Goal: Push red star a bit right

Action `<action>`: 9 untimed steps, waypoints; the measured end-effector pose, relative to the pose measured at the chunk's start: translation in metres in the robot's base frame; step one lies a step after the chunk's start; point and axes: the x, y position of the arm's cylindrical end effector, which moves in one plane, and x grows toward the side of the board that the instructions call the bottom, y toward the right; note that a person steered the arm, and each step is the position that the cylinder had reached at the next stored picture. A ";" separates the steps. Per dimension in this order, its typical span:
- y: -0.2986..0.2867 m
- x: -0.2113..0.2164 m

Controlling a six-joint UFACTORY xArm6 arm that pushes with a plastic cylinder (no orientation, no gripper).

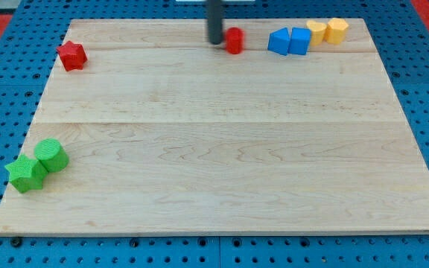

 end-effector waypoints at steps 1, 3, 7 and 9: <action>0.035 0.004; -0.115 0.026; -0.343 0.178; -0.348 0.179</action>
